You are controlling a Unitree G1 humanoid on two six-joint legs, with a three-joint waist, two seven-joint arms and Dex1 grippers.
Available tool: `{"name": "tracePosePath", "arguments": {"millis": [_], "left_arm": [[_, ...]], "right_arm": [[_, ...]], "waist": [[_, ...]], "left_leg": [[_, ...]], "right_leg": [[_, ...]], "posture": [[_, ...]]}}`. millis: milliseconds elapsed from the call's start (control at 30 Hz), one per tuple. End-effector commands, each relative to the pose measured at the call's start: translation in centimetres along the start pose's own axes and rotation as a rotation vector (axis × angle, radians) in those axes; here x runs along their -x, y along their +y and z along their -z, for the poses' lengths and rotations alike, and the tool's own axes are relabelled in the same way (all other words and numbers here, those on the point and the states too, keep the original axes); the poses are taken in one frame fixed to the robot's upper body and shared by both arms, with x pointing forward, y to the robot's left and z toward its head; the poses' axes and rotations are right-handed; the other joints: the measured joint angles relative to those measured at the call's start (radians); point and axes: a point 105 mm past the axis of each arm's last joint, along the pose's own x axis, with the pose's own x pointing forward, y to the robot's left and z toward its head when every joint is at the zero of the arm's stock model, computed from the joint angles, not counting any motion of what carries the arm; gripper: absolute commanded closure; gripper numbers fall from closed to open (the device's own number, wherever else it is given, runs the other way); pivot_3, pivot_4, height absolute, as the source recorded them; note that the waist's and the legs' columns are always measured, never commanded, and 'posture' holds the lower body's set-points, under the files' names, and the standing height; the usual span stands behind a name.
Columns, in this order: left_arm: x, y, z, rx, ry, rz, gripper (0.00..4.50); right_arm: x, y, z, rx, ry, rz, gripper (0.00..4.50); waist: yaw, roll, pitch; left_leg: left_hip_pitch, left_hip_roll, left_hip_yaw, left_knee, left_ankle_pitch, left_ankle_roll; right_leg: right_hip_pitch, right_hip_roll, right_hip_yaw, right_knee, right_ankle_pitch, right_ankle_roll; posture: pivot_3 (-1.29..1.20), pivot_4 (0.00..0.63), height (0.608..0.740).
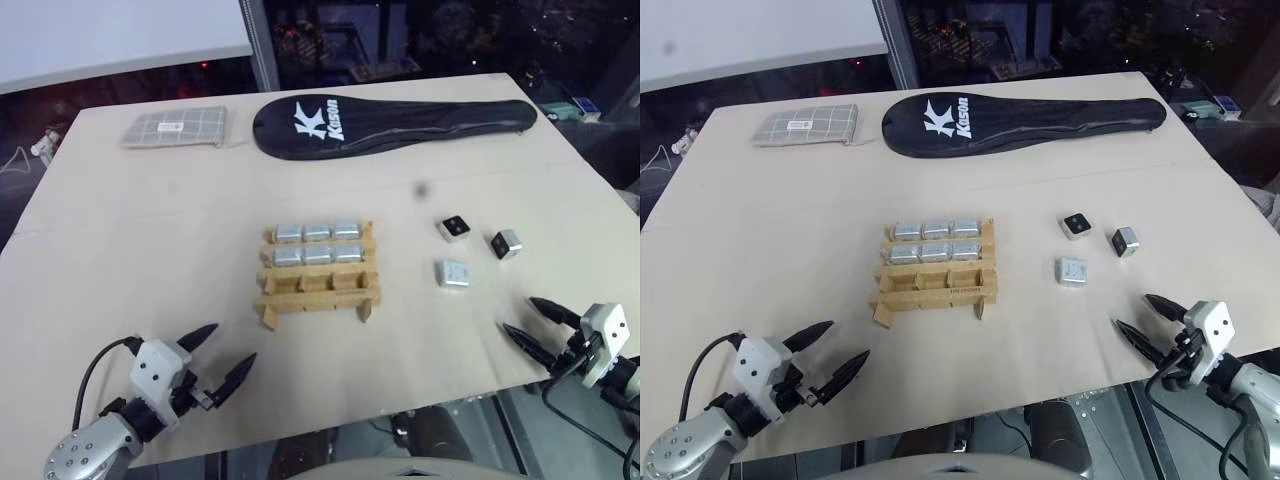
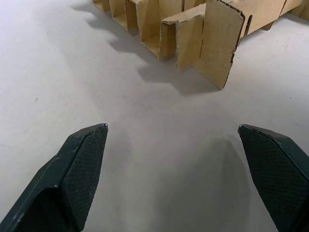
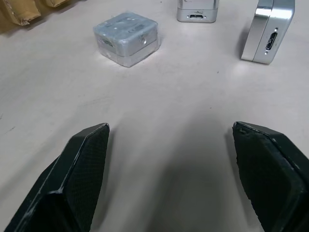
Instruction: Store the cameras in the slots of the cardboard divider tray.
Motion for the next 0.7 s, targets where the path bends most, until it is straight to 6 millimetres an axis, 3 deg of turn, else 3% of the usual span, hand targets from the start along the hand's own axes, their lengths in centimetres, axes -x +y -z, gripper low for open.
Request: {"name": "tracePosePath", "arguments": {"millis": [33, 400, 533, 700], "left_arm": [[0.3, 0.3, -0.6, -0.016, -0.021, -0.006, 0.00], [0.7, 0.4, -1.4, -0.031, -0.049, 0.044, 0.00], [1.2, 1.4, -2.7, -0.062, -0.064, 0.092, 0.00], [2.2, 1.0, -5.3, -0.081, -0.124, 0.260, 0.00]], "right_arm": [[0.2, -0.5, -0.9, 0.037, -0.026, 0.013, 0.46], [-0.3, -0.8, -0.9, 0.021, -0.037, 0.054, 0.46], [-0.7, -1.4, -1.1, 0.012, -0.056, 0.101, 0.46], [-2.3, -2.8, -2.5, -0.008, -0.104, 0.219, 0.46]], "waist": [[0.000, 0.000, 0.000], [0.000, 0.000, 0.000], [0.000, 0.000, 0.000], [-0.002, 0.000, 0.000]], "left_leg": [[0.000, 0.000, 0.000, 0.000, 0.000, 0.000], [0.000, 0.000, 0.000, 0.000, 0.000, 0.000], [0.000, 0.000, 0.000, 0.000, 0.000, 0.000], [-0.001, 0.000, 0.000, 0.000, 0.000, 0.000]], "right_leg": [[0.000, 0.000, 0.000, 0.000, 0.000, 0.000], [0.000, 0.000, 0.000, 0.000, 0.000, 0.000], [0.000, 0.000, 0.000, 0.000, 0.000, 0.000], [-0.002, 0.000, 0.000, 0.000, 0.000, 0.000]], "posture": [[0.00, 0.150, 0.740], [0.00, 0.150, 0.740], [0.00, 0.150, 0.740], [0.00, 0.150, 0.740]]}}
